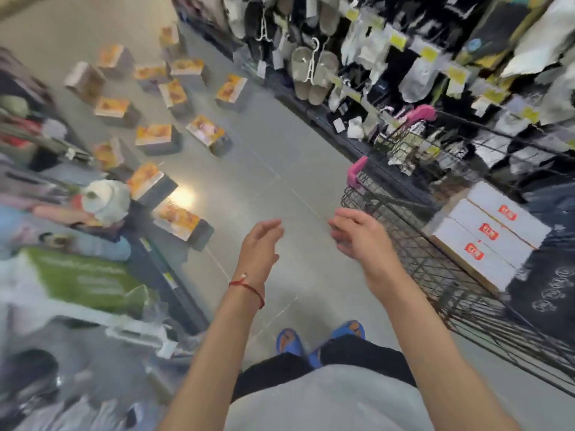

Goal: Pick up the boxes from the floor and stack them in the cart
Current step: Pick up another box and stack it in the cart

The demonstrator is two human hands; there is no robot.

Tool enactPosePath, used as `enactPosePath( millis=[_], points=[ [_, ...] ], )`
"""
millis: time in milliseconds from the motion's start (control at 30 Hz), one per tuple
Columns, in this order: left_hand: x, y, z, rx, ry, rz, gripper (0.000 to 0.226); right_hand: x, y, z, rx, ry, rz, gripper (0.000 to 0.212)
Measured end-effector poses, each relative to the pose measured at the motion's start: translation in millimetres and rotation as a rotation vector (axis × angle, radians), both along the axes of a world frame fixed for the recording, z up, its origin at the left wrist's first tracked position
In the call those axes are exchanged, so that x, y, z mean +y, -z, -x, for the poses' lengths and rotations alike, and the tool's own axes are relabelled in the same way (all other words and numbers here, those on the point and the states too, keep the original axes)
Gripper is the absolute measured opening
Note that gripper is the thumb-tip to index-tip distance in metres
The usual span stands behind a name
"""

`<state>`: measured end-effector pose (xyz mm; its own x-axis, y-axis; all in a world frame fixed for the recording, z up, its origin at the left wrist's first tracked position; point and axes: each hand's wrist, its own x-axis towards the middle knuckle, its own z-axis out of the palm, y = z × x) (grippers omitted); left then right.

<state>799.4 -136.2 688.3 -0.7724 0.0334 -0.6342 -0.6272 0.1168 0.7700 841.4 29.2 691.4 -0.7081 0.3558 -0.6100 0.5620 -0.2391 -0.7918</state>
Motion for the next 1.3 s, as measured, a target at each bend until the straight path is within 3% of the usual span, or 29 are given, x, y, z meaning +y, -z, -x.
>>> enactPosePath(
  millis=[333,667,1000,1167,1300],
  points=[
    [-116.9,25.1,51.6,-0.041,-0.227,-0.005,0.015,-118.2,3.4,84.3,-0.032,-0.301,0.049,0.017],
    [-158.0,33.0,192.5,-0.104,-0.532,-0.018,0.031,-163.1,18.8,265.7,-0.075,-0.548,0.072,0.027],
    [-229.3,34.6,286.4,-0.099,-0.786,-0.033,0.024,-236.4,31.8,416.9,-0.15,-0.786,0.052,0.023],
    [-284.6,58.5,332.5,-0.191,-0.756,-0.019,0.017,-288.4,58.5,457.4,-0.222,-0.8,0.039,0.022],
    [-333.5,73.1,373.1,-0.252,-0.693,-0.015,0.014,-330.5,78.7,482.5,-0.271,-0.695,0.073,0.018]
  ],
)
